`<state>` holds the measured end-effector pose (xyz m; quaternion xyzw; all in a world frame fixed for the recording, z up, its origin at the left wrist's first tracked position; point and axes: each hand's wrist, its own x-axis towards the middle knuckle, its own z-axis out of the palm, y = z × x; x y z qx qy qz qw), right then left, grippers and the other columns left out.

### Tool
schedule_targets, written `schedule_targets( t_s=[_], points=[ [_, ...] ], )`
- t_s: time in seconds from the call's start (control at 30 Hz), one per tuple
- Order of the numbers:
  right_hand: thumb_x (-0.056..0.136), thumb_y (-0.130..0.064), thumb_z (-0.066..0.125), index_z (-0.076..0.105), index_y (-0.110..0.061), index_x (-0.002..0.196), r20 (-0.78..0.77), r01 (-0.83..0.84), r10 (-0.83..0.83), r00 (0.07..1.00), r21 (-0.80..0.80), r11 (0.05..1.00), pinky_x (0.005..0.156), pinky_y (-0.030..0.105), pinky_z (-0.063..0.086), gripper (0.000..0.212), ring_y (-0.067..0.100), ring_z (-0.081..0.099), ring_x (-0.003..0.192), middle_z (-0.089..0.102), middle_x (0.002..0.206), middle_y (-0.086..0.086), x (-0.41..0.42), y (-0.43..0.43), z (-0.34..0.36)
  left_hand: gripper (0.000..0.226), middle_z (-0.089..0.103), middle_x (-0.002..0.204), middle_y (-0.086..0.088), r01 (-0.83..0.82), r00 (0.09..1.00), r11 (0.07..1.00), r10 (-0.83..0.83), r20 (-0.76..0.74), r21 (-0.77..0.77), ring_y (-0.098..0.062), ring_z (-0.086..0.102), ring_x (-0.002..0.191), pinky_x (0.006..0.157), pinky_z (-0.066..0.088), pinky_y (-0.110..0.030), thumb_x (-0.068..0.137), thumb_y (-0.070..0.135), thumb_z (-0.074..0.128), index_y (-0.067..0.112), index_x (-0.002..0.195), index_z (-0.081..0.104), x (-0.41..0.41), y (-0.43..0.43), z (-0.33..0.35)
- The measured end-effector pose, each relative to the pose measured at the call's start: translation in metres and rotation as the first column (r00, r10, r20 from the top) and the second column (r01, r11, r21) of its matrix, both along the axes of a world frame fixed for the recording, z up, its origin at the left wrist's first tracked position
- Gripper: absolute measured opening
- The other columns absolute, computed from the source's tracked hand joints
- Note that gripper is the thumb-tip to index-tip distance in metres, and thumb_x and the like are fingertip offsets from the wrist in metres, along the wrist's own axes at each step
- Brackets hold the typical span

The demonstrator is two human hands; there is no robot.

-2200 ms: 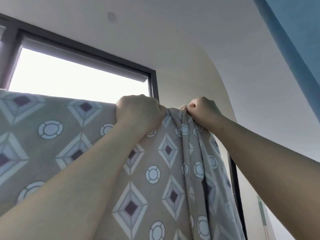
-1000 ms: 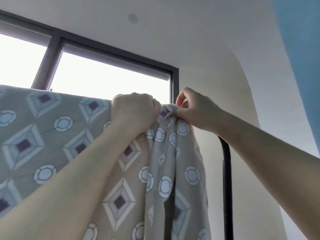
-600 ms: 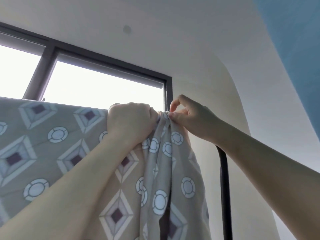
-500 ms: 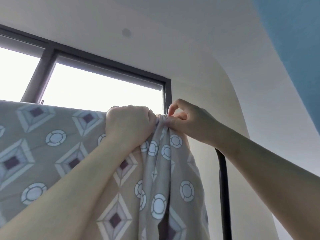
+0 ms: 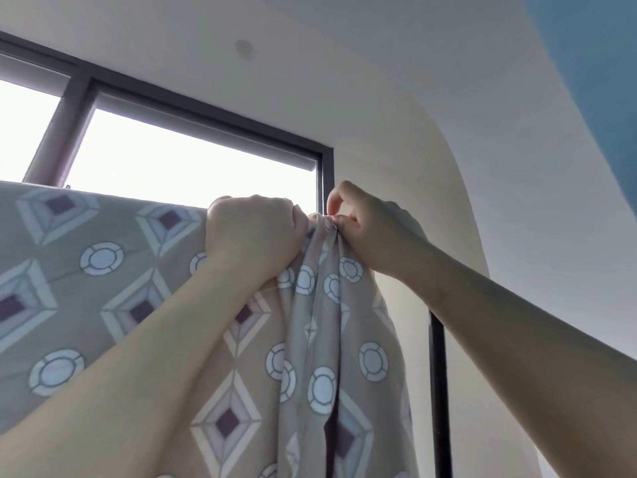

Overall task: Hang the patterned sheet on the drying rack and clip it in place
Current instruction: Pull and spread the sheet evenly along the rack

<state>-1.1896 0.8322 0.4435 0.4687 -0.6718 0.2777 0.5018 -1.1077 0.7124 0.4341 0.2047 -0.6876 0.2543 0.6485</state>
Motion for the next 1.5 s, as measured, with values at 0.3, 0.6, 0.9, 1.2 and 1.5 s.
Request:
schedule_targets(
  t_s=[0.3, 0.6, 0.9, 1.2, 1.5],
  points=[
    [0.087, -0.048, 0.057, 0.057, -0.019, 0.089, 0.094, -0.044, 0.042, 0.995, 0.013, 0.999, 0.068, 0.028, 0.051, 0.029, 0.011, 0.061, 0.077, 0.065, 0.083, -0.005, 0.006, -0.001, 0.004, 0.045, 0.038, 0.051, 0.002, 0.005, 1.000, 1.000, -0.005, -0.009, -0.001, -0.013, 0.029, 0.045, 0.047, 0.015, -0.026, 0.095, 0.029, 0.025, 0.016, 0.055, 0.040, -0.003, -0.004, -0.001],
    [0.090, -0.018, 0.052, 0.038, -0.014, 0.068, -0.121, 0.306, -0.297, 0.947, 0.059, 0.950, 0.049, 0.026, 0.028, 0.026, 0.014, 0.040, 0.056, 0.039, 0.064, -0.002, 0.018, -0.008, 0.000, 0.040, 0.035, 0.053, 0.003, 0.017, 1.000, 0.997, -0.018, 0.022, 0.071, -0.013, 0.027, 0.046, 0.056, 0.022, -0.029, 0.095, 0.028, 0.027, 0.016, 0.064, 0.050, -0.011, -0.006, 0.001],
    [0.090, -0.017, 0.055, 0.050, -0.008, 0.071, -0.057, 0.246, -0.245, 0.968, 0.015, 0.969, 0.051, 0.023, 0.036, 0.021, 0.016, 0.047, 0.058, 0.045, 0.062, 0.000, 0.020, -0.009, 0.012, 0.044, 0.041, 0.057, 0.003, 0.048, 0.996, 0.996, -0.053, 0.068, 0.069, -0.014, 0.034, 0.051, 0.048, 0.018, -0.025, 0.096, 0.029, 0.024, 0.016, 0.059, 0.043, -0.005, -0.007, 0.006],
    [0.093, -0.018, 0.051, 0.063, -0.002, 0.098, 0.172, 0.056, -0.061, 0.983, 0.034, 0.998, 0.051, 0.013, 0.033, 0.021, 0.015, 0.051, 0.077, 0.059, 0.088, 0.006, 0.019, -0.002, 0.016, 0.041, 0.055, 0.071, 0.000, 0.103, 0.972, 0.974, -0.141, 0.186, 0.203, -0.014, 0.044, 0.059, 0.049, 0.023, -0.025, 0.097, 0.030, 0.023, 0.015, 0.070, 0.050, 0.004, -0.011, 0.015],
    [0.093, -0.011, 0.049, 0.042, -0.010, 0.062, -0.157, 0.368, -0.359, 0.920, 0.034, 0.929, 0.061, 0.028, 0.035, 0.032, 0.019, 0.043, 0.065, 0.035, 0.065, -0.001, 0.016, -0.013, 0.001, 0.040, 0.050, 0.069, 0.001, 0.049, 0.979, 0.981, -0.085, 0.186, 0.190, -0.021, 0.050, 0.070, 0.049, 0.023, -0.026, 0.098, 0.030, 0.020, 0.016, 0.081, 0.054, -0.004, -0.011, 0.013]
  ],
)
